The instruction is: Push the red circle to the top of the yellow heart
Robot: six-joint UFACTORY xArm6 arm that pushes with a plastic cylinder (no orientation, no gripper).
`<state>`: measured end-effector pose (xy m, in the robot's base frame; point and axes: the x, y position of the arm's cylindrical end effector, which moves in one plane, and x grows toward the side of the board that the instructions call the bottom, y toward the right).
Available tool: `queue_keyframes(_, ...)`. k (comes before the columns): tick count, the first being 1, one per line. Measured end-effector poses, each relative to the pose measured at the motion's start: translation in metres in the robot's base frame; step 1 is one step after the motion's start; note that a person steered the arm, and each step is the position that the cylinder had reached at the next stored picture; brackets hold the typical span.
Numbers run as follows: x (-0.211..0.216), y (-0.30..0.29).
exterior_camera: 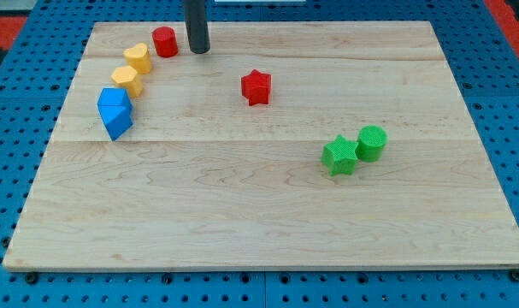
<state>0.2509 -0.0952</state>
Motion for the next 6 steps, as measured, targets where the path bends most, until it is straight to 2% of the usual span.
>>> queue_keyframes(1, -0.022, -0.014)
queue_keyframes(3, -0.036, -0.072)
queue_keyframes(4, -0.047, -0.072)
queue_keyframes(5, -0.039, -0.030)
queue_keyframes(6, -0.019, 0.046)
